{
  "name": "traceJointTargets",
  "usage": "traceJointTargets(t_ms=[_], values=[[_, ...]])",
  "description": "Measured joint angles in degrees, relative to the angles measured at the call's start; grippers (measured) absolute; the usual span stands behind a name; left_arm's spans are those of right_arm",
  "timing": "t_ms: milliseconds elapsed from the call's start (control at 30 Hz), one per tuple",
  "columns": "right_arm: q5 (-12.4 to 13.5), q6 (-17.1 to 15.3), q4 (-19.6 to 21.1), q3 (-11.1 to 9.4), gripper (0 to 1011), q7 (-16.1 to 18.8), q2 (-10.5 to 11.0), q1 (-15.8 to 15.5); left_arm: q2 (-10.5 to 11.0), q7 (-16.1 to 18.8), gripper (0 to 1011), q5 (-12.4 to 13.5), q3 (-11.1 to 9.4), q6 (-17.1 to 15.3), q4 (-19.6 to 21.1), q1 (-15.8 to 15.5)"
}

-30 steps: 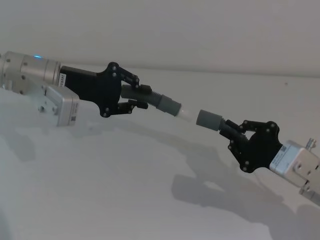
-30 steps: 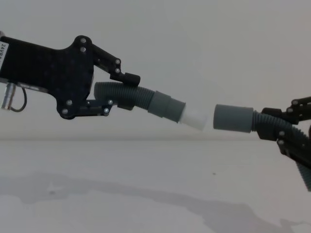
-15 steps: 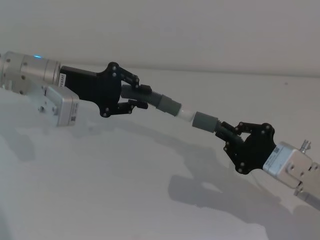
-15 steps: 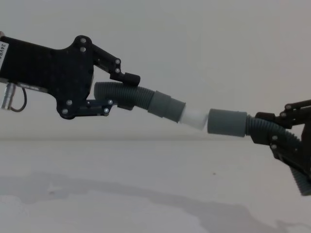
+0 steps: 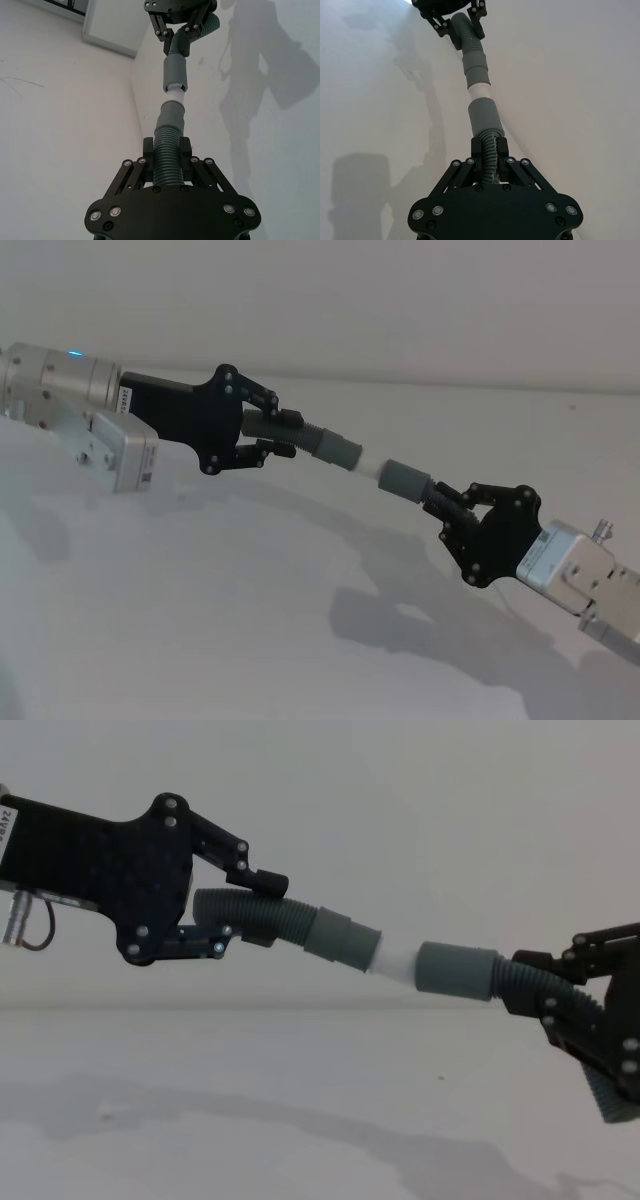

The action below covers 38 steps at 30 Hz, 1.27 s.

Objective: Use both hands to pick up one end of the pipe from the table, align the ends, and insert them.

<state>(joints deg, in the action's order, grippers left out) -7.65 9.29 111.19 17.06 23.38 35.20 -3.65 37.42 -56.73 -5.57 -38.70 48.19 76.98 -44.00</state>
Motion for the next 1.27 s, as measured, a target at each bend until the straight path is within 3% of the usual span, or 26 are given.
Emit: traceJointTargets(t_ms=[1267], values=[[-0.61,-1.15,0.07,0.53,169,-0.52,-0.91,0.06,0.00,0.00,296,0.00,0.00,-0.01,0.00,0.00]])
